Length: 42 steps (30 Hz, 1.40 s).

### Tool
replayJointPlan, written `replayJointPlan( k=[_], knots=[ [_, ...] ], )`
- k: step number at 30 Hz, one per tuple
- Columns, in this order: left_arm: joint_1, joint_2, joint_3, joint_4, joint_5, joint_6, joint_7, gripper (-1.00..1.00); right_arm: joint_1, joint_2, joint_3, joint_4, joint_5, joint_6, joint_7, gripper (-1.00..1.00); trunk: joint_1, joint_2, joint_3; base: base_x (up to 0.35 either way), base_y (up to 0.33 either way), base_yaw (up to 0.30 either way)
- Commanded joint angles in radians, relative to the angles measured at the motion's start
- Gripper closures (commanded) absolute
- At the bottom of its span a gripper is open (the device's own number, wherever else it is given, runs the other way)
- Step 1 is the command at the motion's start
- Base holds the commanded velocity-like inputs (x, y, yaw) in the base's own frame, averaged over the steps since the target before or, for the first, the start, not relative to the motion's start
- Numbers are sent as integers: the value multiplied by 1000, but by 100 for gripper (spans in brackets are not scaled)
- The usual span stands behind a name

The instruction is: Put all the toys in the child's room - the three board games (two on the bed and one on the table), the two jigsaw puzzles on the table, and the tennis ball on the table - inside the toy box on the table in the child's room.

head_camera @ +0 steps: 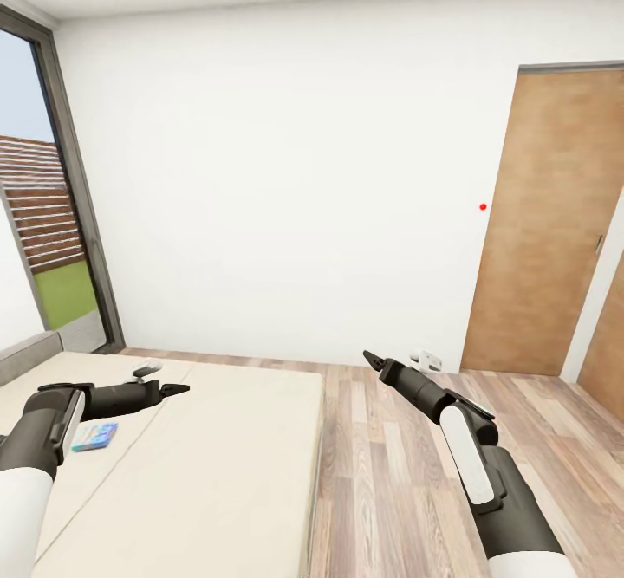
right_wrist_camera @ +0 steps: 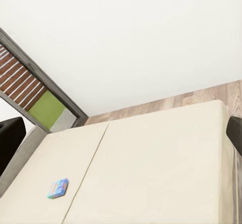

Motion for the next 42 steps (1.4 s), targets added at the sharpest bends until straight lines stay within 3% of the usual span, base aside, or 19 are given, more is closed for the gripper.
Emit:
replayJointPlan(
  k=[1,21,42],
  knots=[
    [-1,-1,4,0,-10,5,-10,-100,0,1,-3,0,-1,7,5,-100,0,-1,-1,-23,40,-3],
    [-1,-1,5,0,-10,5,-9,-100,0,1,-3,-1,-2,7,5,-100,0,-1,-1,-31,225,-171],
    [-1,0,5,0,-10,5,-9,-100,0,1,-3,-4,-1,7,7,-100,0,-1,-1,0,96,-14]
  ],
)
